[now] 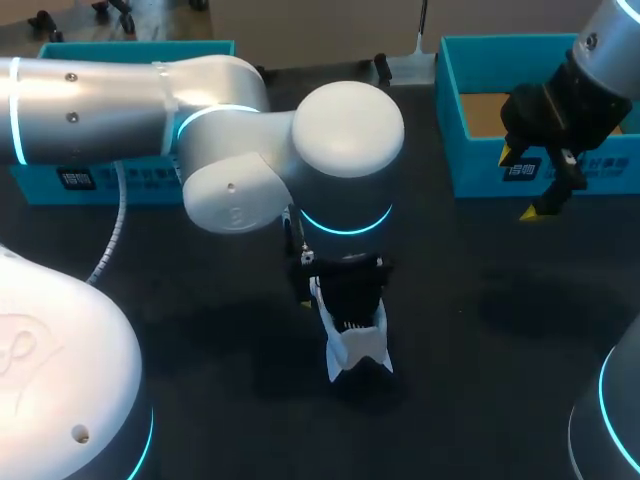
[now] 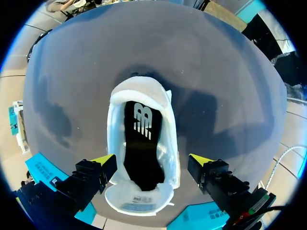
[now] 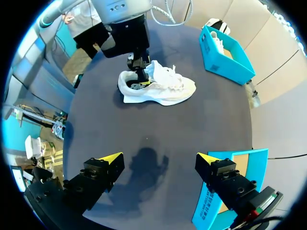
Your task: Take the shoe out of the shoebox, open the shoe tongue, remove and reinsert the insole, then place the shoe into the shoebox
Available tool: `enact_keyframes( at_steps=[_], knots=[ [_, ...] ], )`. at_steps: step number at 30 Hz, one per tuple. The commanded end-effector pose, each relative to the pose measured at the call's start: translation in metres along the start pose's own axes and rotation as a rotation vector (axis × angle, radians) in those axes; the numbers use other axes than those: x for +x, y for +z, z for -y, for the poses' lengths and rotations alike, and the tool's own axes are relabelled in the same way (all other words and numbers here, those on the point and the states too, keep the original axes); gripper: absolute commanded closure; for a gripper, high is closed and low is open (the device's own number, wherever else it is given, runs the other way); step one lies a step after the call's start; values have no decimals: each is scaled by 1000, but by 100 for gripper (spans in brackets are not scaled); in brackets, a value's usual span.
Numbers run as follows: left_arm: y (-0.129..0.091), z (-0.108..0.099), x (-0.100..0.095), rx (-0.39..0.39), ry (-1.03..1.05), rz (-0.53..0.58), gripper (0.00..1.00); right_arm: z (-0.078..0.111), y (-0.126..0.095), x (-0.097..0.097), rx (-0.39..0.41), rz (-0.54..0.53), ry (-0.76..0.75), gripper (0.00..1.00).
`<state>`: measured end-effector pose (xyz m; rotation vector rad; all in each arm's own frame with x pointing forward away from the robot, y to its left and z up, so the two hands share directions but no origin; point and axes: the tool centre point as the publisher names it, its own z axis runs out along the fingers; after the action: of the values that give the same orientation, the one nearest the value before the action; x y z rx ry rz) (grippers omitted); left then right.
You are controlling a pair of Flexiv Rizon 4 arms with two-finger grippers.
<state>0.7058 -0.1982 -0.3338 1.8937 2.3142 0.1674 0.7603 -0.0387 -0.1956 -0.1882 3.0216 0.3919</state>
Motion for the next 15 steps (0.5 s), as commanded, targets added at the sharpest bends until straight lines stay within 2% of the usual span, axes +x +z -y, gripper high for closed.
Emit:
enact_keyframes(
  at_steps=[1,15],
  knots=[
    [-6,0,-4,-1,-1,-5,0,-1,1,-1,5,-1,1,0],
    [-44,-19,-11,10,-1,51,0,-1,1,-1,5,-1,1,0]
  ],
)
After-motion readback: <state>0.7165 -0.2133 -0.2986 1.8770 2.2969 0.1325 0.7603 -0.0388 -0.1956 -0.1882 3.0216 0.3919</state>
